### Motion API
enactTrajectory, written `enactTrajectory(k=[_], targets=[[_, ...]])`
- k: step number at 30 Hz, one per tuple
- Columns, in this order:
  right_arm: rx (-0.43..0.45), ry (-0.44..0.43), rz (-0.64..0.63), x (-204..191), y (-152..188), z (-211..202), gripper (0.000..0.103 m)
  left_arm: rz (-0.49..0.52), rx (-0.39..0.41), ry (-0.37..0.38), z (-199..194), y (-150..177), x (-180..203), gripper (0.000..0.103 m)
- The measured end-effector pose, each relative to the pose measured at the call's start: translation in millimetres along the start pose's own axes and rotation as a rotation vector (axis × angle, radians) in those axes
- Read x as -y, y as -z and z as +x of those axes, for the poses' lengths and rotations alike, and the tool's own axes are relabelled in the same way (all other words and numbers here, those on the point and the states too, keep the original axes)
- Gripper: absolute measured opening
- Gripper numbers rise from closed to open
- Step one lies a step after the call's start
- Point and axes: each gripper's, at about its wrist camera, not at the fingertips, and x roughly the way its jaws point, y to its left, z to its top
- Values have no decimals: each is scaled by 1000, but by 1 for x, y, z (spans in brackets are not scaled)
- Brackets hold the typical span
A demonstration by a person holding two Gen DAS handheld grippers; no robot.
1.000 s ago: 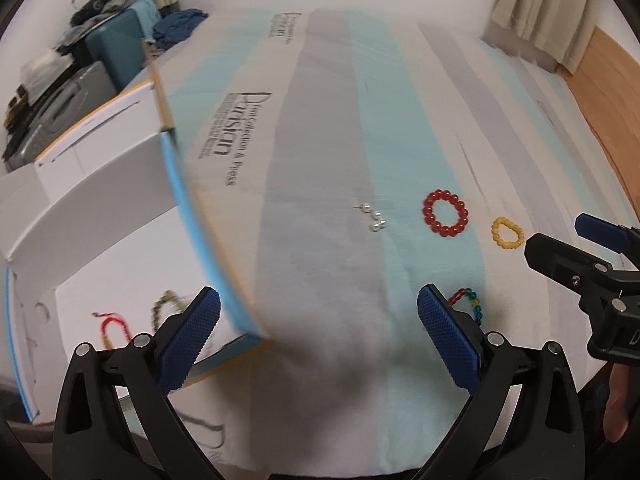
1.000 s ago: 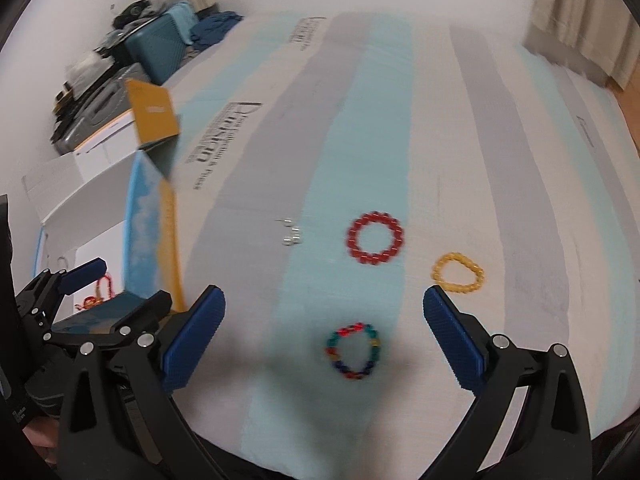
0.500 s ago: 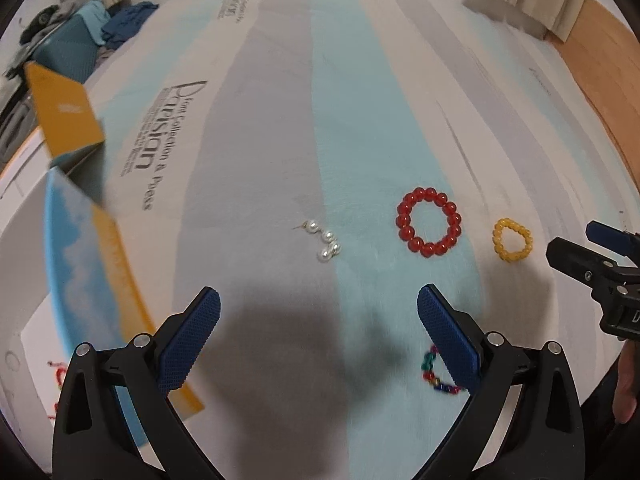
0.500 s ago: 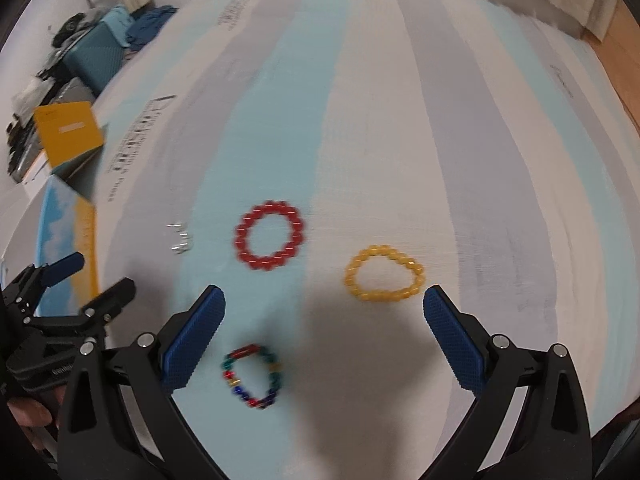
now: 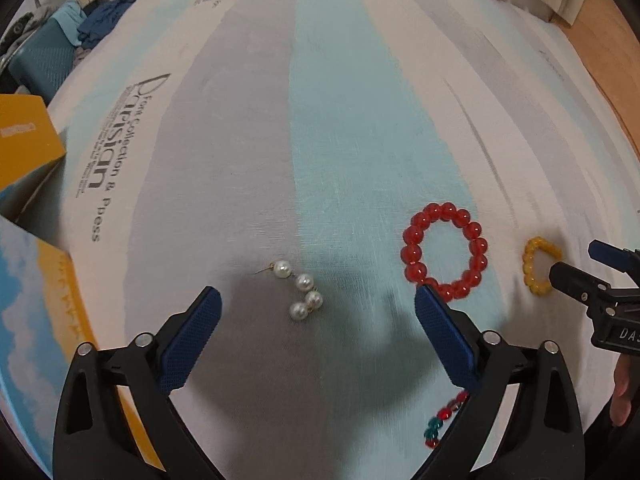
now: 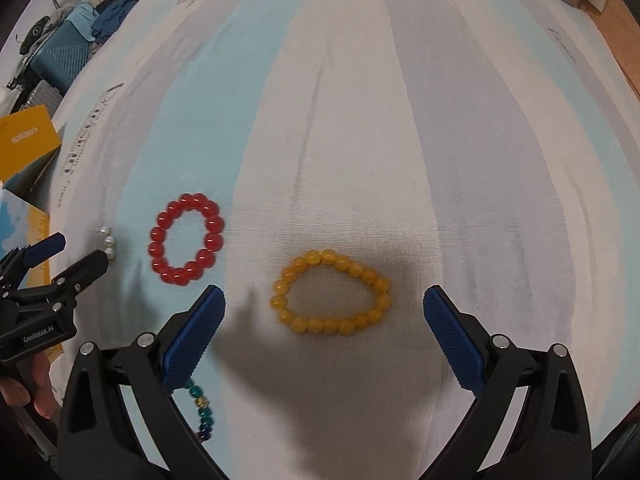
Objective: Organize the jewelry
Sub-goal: 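Move both tools back toward the red and yellow bead bracelets, then grasp the yellow bead bracelet with the right tool while the left tool grasps the pearl earrings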
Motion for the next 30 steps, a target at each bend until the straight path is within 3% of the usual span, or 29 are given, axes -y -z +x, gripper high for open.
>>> enactTrajectory(k=[14,16,24,27,29,30], targets=[[-32,25,-14,0,1,38,95,15,-45,-3,46,-1,4,87],[-28,30,-18,-2,1,41,94,8,-45,4,47,-1,3,80],[-18,49,-57,-9,4,41,64,29,-37,9,44,3,3,46],[-19,57,-62,-9,5,39,47,37,-39,15,41,6,7,32],[-21,60,-64,-7,7,37,34,46,-45,25,39,9,11,14],[-22,62,-67,-8,7,37,30,49,-47,26,37,10,13,13]])
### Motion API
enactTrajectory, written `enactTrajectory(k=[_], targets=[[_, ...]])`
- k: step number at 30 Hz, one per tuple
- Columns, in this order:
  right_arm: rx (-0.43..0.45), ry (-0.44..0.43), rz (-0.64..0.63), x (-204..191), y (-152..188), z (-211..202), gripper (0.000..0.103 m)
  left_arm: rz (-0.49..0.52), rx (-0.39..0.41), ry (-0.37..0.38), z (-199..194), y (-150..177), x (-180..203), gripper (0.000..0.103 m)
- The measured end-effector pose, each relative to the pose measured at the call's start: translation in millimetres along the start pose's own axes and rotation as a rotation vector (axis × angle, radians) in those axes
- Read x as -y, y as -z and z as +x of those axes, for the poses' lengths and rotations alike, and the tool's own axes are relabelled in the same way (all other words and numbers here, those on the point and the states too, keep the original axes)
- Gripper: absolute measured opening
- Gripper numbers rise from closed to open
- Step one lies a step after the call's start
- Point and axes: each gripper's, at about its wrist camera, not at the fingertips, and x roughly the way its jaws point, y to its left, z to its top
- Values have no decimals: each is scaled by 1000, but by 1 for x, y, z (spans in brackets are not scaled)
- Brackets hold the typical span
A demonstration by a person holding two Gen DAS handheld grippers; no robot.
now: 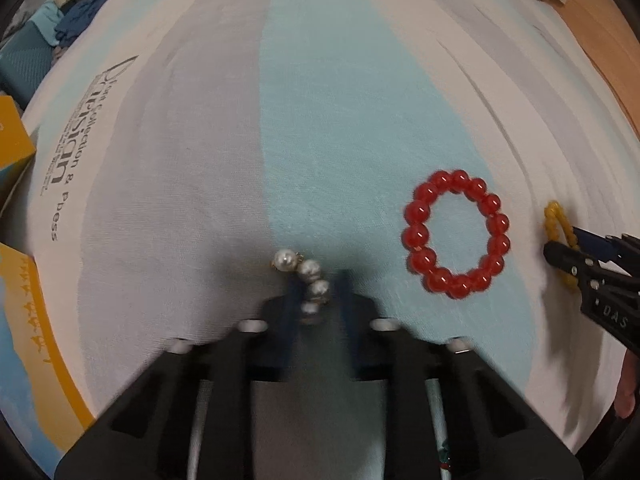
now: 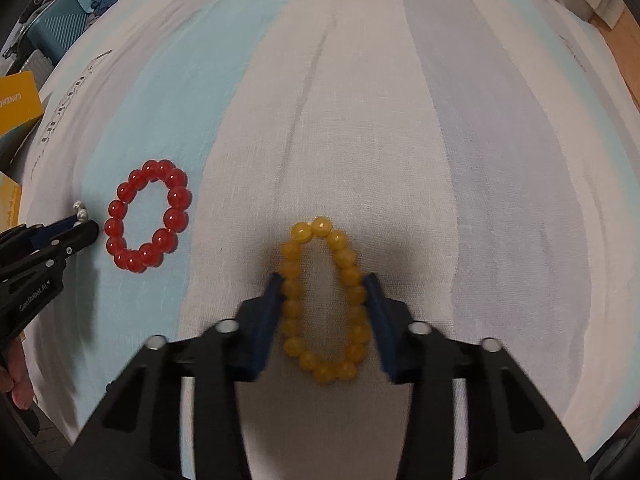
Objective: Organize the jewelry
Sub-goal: 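Grasp the yellow bead bracelet with the right tool while the left tool grasps the pearl earrings, then lift and carry the yellow bracelet and pearl earrings over the white box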
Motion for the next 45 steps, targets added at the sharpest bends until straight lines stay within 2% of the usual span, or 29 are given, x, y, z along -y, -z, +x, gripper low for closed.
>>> enactTrajectory(k=[1,2,12,26,35,45], targets=[[0,3,-1,0,0,-1,20,3,-1,-1,-1,1,1,10],[-2,4,-3,1,0,-1,18,5,-3,0,-1,1,2,10],[29,-3,7,-2,3,-21,17,-7,-8,27,-19,4,0,10],[95,7,4,0,19,-79,17,-1,49,19,-73,9,5,10],[144,2,-18,-21,26,-120,17,-3,92,13,-112,20,-1,10],[189,-13,-57,-64,27,-156,17,-21,146,10,-154,35,-24,10]])
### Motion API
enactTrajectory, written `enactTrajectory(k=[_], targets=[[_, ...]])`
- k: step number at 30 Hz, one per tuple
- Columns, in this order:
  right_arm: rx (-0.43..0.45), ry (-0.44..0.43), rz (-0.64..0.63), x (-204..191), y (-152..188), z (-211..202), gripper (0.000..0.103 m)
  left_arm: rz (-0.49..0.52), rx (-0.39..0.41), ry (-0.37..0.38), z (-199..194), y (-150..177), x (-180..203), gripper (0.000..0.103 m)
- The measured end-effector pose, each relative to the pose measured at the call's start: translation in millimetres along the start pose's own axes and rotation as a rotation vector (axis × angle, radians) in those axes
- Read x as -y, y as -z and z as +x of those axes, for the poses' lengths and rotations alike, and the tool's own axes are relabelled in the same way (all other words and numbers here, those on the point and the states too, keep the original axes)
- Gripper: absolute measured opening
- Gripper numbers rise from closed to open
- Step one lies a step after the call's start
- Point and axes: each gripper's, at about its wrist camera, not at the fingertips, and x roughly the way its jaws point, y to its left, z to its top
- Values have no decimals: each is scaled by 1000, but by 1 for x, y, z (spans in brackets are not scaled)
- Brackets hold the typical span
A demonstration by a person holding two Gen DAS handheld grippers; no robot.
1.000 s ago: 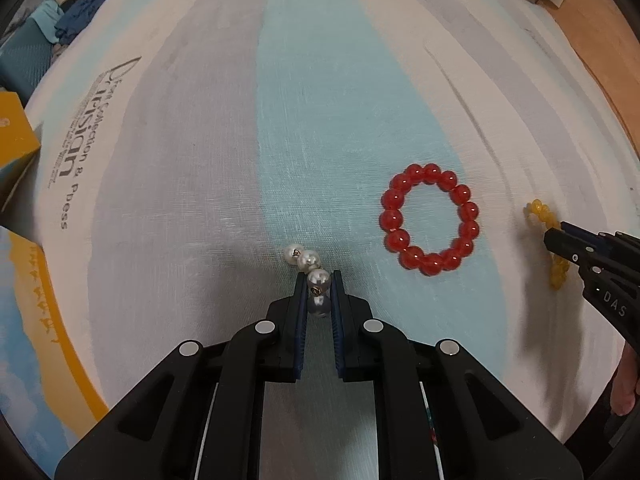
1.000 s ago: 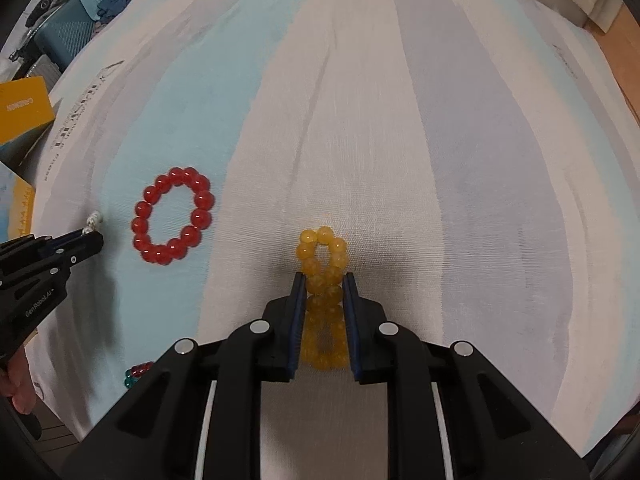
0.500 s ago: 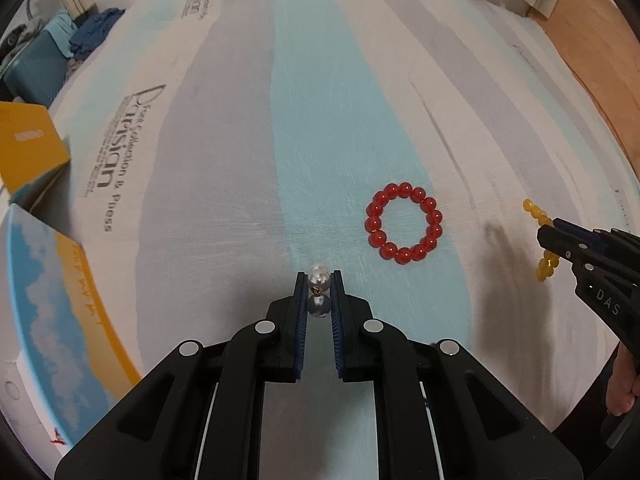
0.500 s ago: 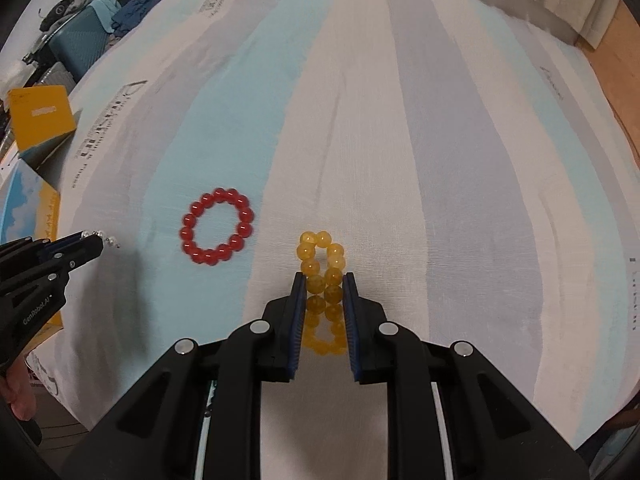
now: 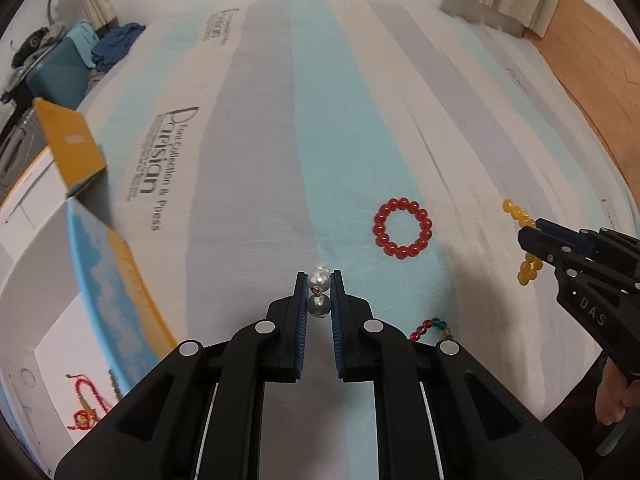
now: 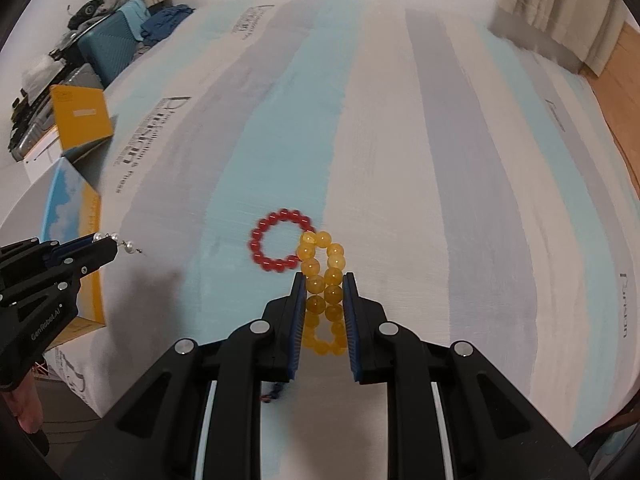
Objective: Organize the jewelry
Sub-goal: 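Lift and carry the yellow bracelet and pearl earrings over the white box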
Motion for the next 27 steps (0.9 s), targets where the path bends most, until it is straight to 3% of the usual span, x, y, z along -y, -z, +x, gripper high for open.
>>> enactTrajectory(k=[10,27], targets=[[46,-46,-84,-84,-9,-28,17,-65,46,-29,-44,21,-58,10],[63,-179,-285,-273,-3,-48,17,-254,61,-120,-99,89,-210,10]])
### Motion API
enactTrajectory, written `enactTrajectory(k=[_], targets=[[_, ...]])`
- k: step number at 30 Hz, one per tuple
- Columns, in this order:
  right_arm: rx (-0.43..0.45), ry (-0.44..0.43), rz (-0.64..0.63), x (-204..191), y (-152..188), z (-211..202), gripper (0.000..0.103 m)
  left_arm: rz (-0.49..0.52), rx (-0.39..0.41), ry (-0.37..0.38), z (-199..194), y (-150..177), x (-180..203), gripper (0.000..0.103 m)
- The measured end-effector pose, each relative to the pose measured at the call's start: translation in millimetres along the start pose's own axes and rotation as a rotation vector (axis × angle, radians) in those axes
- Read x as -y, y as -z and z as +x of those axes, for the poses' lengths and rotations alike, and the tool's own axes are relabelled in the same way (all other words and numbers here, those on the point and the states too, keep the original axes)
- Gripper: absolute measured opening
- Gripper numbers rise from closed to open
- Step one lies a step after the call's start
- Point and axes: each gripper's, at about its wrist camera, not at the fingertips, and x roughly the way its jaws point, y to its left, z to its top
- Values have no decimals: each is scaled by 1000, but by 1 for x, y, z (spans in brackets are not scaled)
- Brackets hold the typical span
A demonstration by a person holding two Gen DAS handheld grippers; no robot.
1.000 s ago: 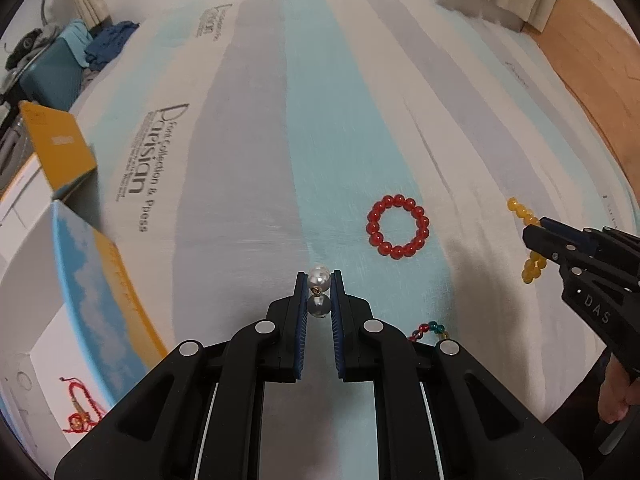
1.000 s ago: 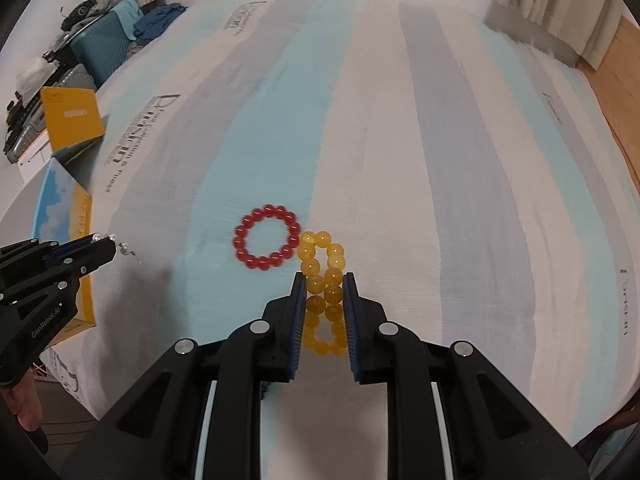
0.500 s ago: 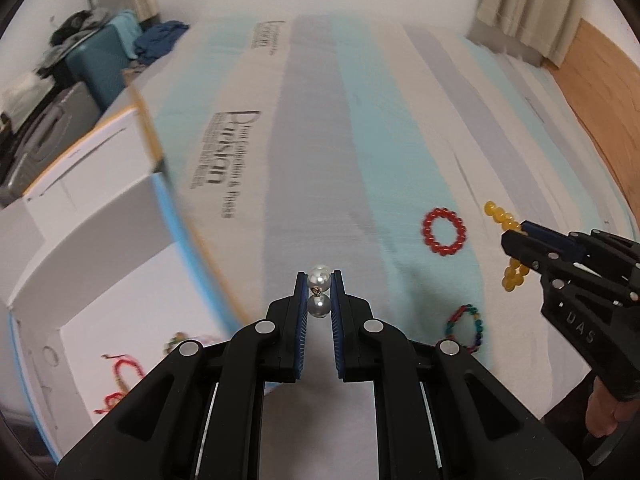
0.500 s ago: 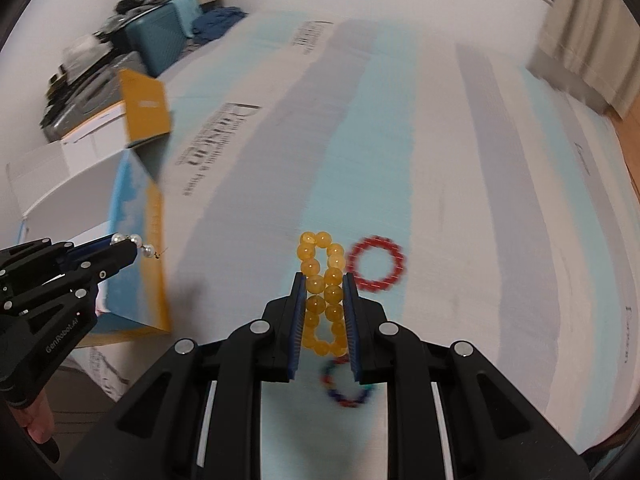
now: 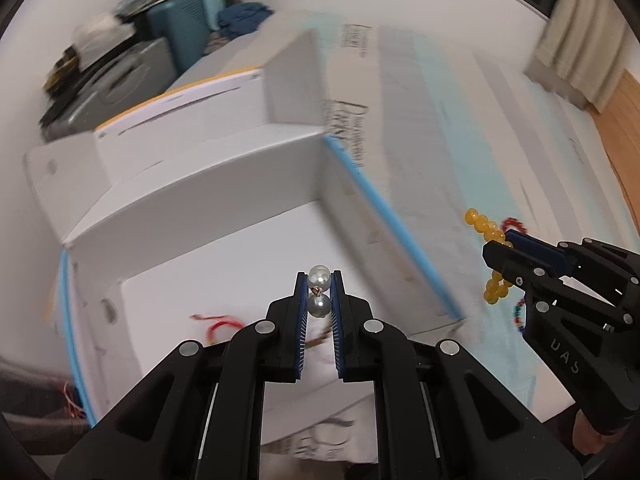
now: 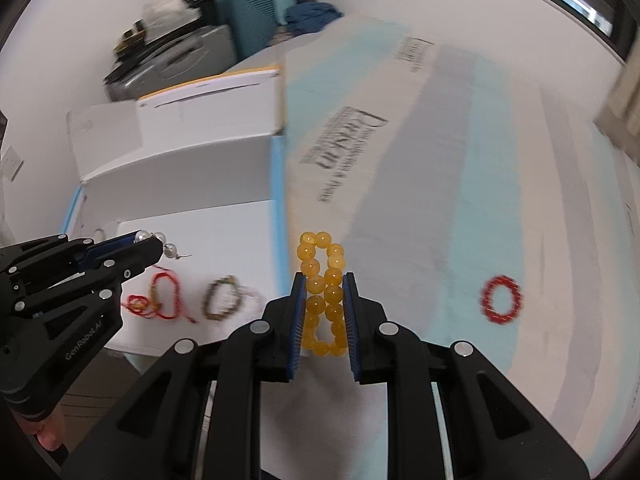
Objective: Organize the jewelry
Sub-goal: 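Lift and carry the yellow bracelet and pearl earrings over the white box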
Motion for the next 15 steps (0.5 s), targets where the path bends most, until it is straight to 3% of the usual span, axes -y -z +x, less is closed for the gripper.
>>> enactTrajectory(k=[7,15], targets=[[-50,-60,-59,-64,-7,28,17,-76,-65,-48,8,21,-63,10],[-146,-101,-87,-101,-10,67,17,-167,-158,-68,26,44,-110,10]])
